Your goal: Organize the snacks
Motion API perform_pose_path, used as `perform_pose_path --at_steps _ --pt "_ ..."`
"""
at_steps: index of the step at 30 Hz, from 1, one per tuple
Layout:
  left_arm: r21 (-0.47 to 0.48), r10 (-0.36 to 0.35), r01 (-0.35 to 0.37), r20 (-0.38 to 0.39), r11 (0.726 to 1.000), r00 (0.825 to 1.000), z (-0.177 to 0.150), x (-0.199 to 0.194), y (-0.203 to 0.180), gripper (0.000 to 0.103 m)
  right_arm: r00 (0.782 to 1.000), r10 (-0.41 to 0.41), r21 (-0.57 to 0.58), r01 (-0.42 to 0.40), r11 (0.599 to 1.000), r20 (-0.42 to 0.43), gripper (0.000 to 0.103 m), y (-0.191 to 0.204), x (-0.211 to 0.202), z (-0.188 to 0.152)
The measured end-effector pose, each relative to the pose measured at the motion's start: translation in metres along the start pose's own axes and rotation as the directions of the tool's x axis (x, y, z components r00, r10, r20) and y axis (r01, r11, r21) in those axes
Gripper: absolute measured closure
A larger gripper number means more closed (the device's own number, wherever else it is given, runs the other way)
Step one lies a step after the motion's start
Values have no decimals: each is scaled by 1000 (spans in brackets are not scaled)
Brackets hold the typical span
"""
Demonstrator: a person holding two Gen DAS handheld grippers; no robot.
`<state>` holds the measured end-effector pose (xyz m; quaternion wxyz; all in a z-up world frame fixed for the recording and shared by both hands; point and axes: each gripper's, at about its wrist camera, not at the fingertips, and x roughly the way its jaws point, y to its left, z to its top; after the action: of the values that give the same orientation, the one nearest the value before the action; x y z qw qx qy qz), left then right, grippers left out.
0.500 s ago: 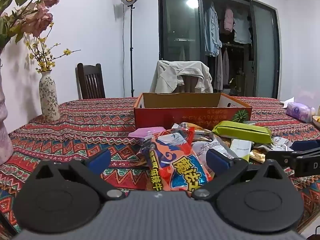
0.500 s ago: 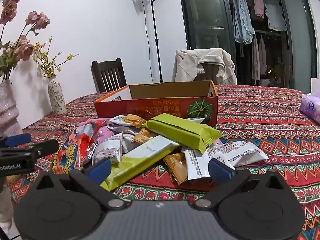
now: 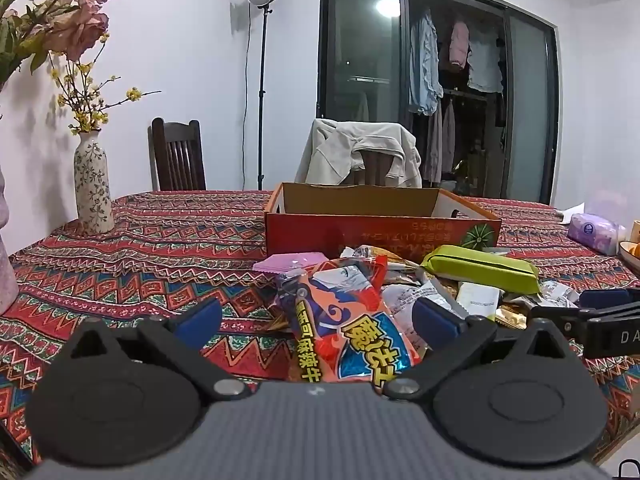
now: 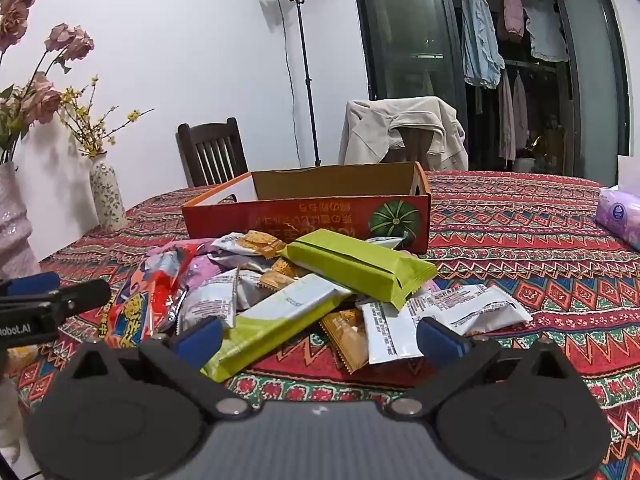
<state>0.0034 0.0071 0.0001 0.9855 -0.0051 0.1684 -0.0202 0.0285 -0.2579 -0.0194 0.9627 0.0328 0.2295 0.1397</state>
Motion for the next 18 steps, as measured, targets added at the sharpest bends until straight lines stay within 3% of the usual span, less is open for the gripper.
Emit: perform_pose_path --at_steps 18 --pt "-4 -19 19 -11 1000 1000 -1 2 -3 0 1000 3 5 -3 1000 2 0 2 2 -3"
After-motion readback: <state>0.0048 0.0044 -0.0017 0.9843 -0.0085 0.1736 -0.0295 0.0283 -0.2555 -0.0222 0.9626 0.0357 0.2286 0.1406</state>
